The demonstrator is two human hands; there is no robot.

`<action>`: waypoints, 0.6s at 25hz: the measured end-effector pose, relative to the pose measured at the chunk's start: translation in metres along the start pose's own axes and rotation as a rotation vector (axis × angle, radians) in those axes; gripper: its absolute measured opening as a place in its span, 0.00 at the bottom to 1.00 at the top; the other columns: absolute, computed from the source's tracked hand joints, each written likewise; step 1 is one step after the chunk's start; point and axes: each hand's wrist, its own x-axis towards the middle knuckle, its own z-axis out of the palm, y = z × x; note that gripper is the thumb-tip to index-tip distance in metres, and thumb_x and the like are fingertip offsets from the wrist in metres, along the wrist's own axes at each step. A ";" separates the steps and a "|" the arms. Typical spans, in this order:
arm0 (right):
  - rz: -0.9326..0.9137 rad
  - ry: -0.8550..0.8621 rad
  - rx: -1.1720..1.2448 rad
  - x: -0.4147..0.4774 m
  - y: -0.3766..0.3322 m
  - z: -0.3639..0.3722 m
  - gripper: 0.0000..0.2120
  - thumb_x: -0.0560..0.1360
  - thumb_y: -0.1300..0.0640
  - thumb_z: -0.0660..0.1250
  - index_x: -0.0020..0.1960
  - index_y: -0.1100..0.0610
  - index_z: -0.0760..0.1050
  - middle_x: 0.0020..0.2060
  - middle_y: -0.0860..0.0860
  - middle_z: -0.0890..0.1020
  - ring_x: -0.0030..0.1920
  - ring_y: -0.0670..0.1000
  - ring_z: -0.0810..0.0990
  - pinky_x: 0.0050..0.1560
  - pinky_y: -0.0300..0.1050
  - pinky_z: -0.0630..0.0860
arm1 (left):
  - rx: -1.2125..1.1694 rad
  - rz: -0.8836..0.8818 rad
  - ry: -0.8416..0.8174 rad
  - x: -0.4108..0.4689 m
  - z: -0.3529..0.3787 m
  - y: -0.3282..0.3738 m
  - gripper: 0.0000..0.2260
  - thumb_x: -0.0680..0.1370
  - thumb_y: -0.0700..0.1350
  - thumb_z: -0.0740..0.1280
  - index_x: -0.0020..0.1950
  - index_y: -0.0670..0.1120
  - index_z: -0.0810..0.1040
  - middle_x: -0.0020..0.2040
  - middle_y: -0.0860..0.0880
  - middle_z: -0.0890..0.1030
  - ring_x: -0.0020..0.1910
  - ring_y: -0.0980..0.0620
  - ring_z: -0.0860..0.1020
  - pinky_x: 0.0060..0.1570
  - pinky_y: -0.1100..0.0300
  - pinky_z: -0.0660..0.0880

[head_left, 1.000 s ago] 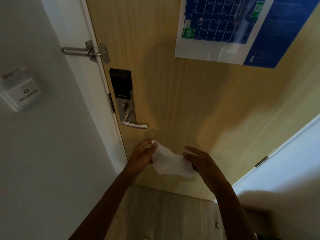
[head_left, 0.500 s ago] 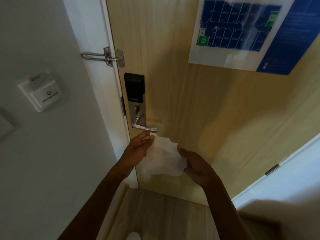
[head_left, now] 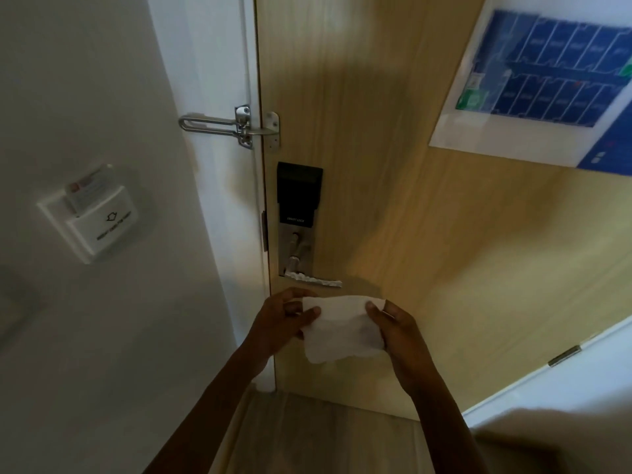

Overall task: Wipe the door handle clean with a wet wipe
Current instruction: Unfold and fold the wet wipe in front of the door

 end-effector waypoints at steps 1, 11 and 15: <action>-0.008 0.021 -0.015 0.001 0.000 0.004 0.14 0.77 0.46 0.66 0.59 0.50 0.80 0.54 0.52 0.84 0.54 0.55 0.82 0.60 0.60 0.78 | -0.004 -0.003 0.001 0.006 -0.004 -0.003 0.11 0.72 0.45 0.73 0.53 0.51 0.79 0.48 0.54 0.84 0.44 0.57 0.84 0.37 0.58 0.82; 0.085 0.091 0.195 0.014 0.017 0.025 0.10 0.76 0.48 0.68 0.54 0.50 0.82 0.52 0.55 0.85 0.49 0.52 0.85 0.51 0.54 0.82 | -0.124 -0.315 -0.206 0.026 -0.018 -0.043 0.17 0.63 0.53 0.76 0.50 0.51 0.82 0.50 0.49 0.85 0.49 0.52 0.84 0.45 0.62 0.80; 0.126 -0.174 0.433 0.011 0.023 0.007 0.18 0.74 0.58 0.71 0.63 0.53 0.77 0.59 0.57 0.83 0.59 0.59 0.82 0.53 0.53 0.81 | -0.234 -0.291 -0.189 0.036 -0.021 -0.034 0.12 0.72 0.49 0.71 0.55 0.48 0.82 0.53 0.47 0.84 0.51 0.50 0.83 0.48 0.62 0.80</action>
